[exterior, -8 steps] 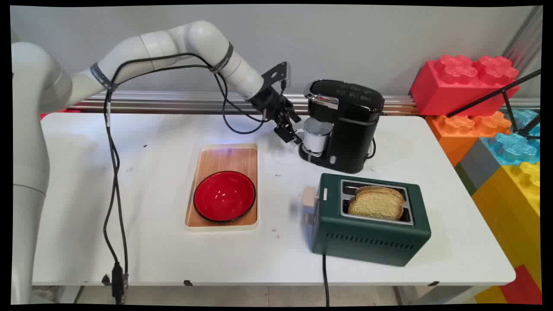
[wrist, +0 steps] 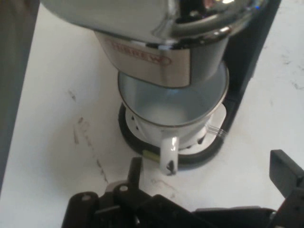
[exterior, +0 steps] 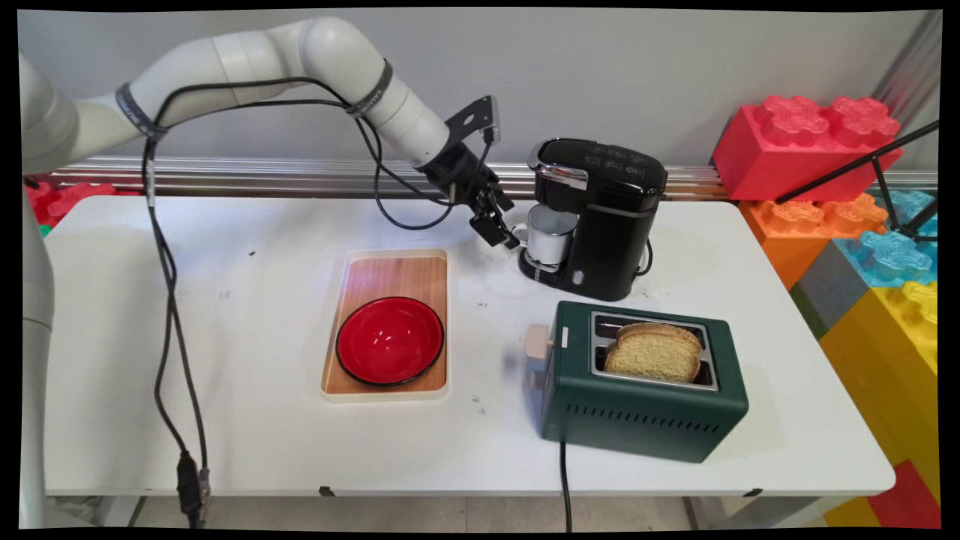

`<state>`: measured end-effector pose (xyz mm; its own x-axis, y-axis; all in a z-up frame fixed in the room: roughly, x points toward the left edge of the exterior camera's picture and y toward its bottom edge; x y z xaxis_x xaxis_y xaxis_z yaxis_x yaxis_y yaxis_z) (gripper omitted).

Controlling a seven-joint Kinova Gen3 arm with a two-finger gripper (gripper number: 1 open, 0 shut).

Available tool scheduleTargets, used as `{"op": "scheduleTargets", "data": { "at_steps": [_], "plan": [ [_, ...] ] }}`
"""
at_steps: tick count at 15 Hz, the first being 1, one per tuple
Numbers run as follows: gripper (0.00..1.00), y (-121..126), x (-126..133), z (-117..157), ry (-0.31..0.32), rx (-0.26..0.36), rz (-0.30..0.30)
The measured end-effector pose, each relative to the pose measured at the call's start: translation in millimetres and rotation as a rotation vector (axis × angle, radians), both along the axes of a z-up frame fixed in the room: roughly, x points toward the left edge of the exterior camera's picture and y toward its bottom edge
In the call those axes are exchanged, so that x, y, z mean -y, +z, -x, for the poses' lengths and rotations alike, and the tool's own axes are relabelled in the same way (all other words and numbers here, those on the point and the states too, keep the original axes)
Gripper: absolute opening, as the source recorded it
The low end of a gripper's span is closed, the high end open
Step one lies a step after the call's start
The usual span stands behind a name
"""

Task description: Press the toaster switch

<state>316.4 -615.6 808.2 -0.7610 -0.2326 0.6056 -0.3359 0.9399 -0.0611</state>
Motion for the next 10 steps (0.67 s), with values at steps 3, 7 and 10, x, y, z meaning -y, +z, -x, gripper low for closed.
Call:
{"op": "scheduleTargets", "data": {
  "at_steps": [3, 7, 10],
  "plan": [
    [1.00, 12.9, -14.9, -2.5, 0.028, -0.001, -0.016],
    [1.00, 25.8, -31.5, -6.4, 0.048, -0.007, -0.035],
    [1.00, 38.9, -49.4, -8.1, 0.058, -0.022, -0.060]
  ]
}}
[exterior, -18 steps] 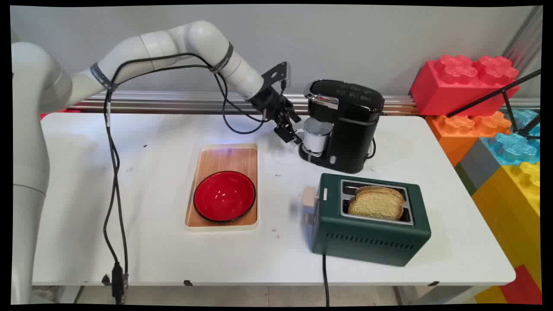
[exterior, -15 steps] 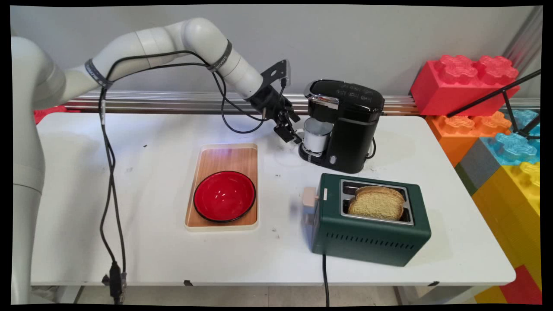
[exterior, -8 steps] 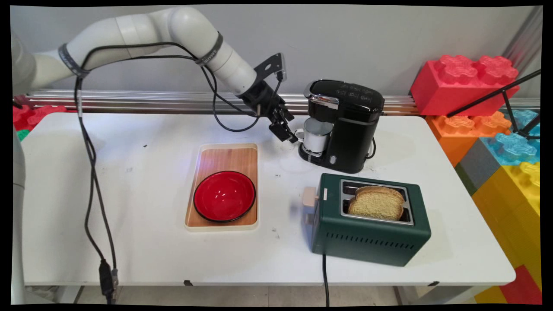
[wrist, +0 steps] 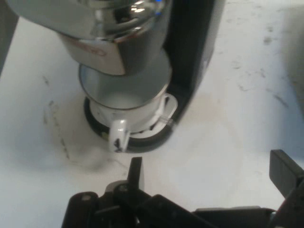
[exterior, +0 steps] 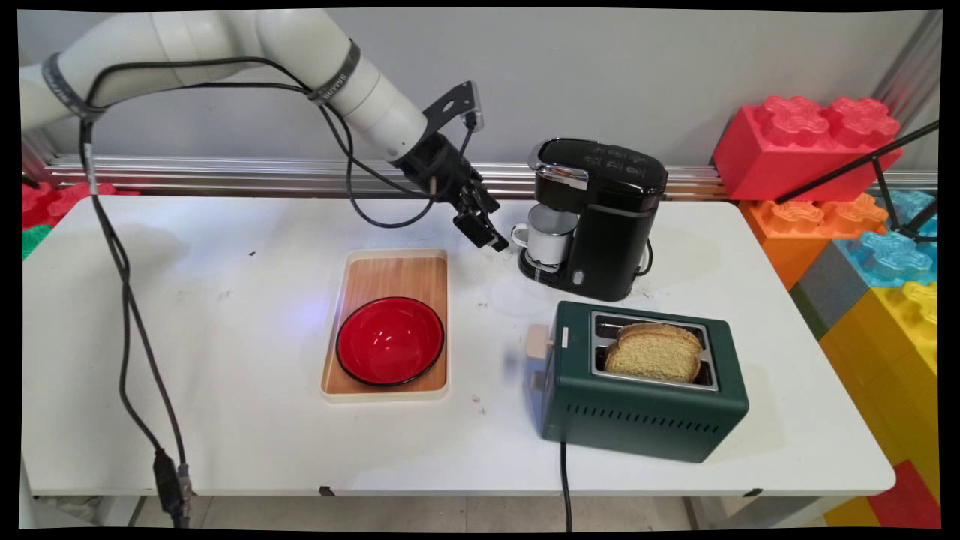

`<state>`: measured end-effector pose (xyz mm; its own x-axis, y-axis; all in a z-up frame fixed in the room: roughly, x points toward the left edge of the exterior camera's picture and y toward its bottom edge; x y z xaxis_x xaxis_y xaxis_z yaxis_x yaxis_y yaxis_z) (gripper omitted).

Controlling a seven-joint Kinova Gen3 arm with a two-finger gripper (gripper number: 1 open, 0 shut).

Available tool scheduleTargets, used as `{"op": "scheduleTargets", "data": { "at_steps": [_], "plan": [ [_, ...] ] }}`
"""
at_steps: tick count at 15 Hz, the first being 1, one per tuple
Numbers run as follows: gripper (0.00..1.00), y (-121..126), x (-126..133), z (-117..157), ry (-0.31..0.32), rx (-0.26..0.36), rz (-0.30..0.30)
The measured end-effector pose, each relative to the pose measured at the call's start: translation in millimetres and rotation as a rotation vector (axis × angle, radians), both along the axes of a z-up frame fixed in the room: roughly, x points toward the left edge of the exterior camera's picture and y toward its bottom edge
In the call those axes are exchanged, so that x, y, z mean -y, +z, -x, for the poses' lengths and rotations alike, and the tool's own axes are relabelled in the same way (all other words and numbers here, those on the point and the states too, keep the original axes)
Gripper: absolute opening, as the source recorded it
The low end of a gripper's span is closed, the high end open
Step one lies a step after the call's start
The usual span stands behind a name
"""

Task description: Press the toaster switch

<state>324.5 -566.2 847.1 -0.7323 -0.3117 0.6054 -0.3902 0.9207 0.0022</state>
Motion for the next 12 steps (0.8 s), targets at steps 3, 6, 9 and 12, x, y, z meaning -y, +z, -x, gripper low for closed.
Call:
{"op": "scheduleTargets", "data": {
  "at_steps": [3, 6, 9, 12],
  "plan": [
    [1.00, 13.5, -19.2, 2.6, -0.004, -0.027, -0.028],
    [1.00, 28.7, -41.8, 10.6, -0.027, -0.068, -0.064],
    [1.00, 40.5, -62.1, 19.3, -0.050, -0.107, -0.095],
    [1.00, 49.9, -83.1, 27.3, -0.078, -0.138, -0.119]
  ]
}}
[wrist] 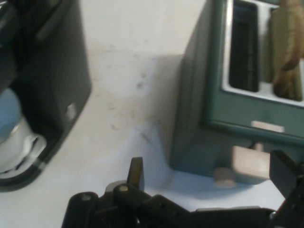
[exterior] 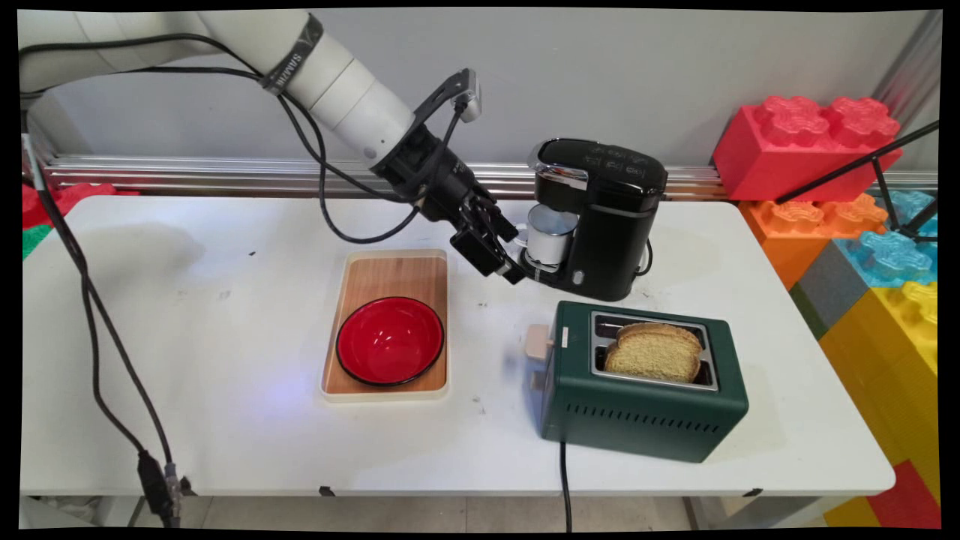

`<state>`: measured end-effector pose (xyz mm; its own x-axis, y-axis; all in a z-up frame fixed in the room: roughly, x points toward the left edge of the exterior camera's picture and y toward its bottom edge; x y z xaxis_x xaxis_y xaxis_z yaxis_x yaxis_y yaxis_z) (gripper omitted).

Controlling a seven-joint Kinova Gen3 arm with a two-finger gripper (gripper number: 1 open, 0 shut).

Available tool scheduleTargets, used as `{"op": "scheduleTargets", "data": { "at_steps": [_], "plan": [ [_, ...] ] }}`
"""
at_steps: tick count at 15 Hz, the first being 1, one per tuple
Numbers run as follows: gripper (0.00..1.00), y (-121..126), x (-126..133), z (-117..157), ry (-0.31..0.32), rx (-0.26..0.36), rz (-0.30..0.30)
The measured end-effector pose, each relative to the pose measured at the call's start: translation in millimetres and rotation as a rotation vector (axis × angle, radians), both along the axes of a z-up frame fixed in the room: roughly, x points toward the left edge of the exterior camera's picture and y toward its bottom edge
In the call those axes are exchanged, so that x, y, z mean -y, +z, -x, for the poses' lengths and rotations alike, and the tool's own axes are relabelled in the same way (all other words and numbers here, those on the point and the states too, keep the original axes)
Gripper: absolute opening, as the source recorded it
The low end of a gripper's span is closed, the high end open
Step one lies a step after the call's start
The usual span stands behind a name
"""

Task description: Press the toaster switch

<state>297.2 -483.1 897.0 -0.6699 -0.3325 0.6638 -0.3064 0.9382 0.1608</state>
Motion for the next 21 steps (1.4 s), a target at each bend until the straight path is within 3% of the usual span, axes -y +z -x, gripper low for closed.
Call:
{"op": "scheduleTargets", "data": {
  "at_steps": [6, 16, 17, 21],
  "plan": [
    [1.00, 4.7, -31.4, 12.9, -0.056, -0.026, -0.013],
    [1.00, 1.2, -54.3, 25.5, -0.101, -0.041, -0.002],
    [0.00, 0.6, -55.4, 26.0, -0.105, -0.039, 0.002],
    [0.00, -1.9, -58.1, 26.6, -0.115, -0.034, 0.014]
  ]
}}
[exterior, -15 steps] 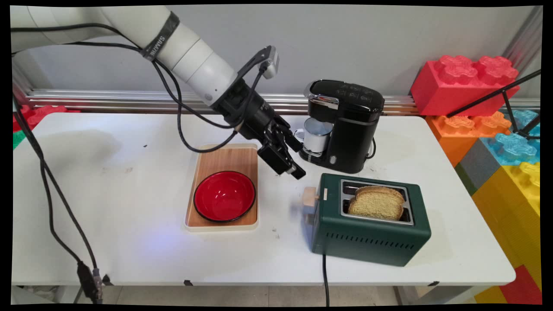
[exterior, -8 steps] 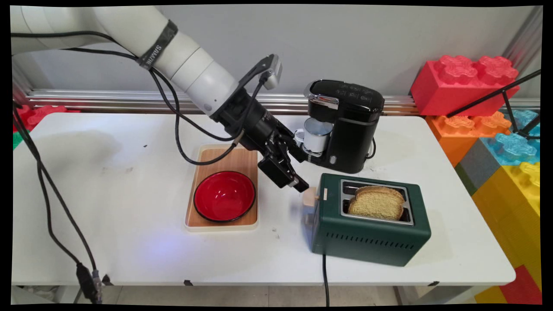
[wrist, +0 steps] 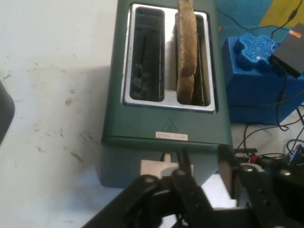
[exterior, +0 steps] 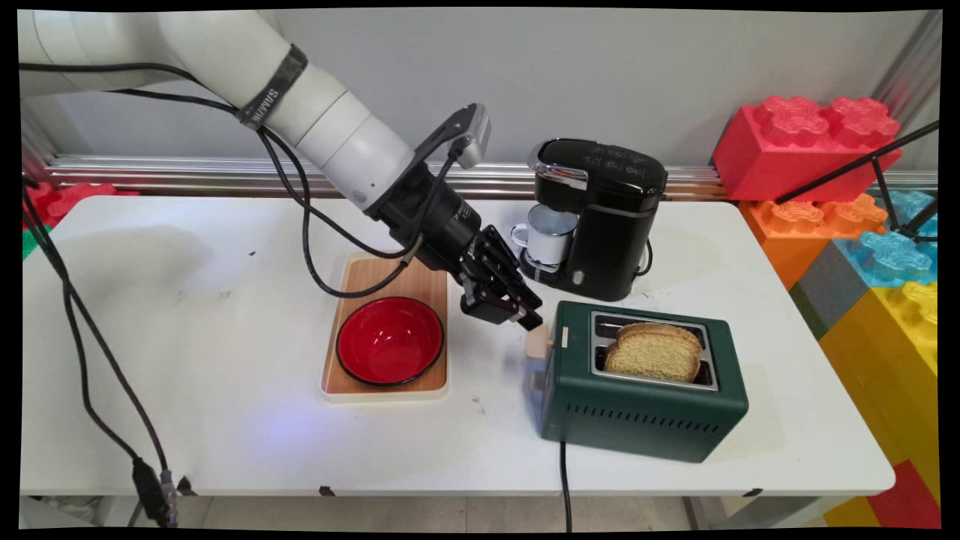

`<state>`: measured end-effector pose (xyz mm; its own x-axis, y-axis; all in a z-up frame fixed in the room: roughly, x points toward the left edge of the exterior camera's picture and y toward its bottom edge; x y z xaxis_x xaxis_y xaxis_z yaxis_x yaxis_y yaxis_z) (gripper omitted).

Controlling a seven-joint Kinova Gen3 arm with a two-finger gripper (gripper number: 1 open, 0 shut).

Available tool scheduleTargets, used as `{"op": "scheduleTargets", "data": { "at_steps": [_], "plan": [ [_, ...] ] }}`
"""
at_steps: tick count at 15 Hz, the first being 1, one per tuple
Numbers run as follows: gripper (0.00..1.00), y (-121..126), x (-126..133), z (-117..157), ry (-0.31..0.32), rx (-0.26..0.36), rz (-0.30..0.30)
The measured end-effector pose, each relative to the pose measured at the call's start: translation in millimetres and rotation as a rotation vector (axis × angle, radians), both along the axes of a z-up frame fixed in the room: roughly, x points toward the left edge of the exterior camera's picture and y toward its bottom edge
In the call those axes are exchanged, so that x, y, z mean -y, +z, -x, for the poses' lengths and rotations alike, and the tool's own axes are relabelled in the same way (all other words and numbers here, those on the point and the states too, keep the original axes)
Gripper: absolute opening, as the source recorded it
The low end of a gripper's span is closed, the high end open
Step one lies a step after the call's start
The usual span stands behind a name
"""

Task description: Press the toaster switch

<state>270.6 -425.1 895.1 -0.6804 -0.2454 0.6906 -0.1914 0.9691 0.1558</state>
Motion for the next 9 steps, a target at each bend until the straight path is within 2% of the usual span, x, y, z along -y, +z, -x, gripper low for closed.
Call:
{"op": "scheduleTargets", "data": {
  "at_steps": [9],
  "plan": [
    [0.00, -14.1, -6.7, 0.4, -0.003, -0.035, 0.006]
  ]
}}
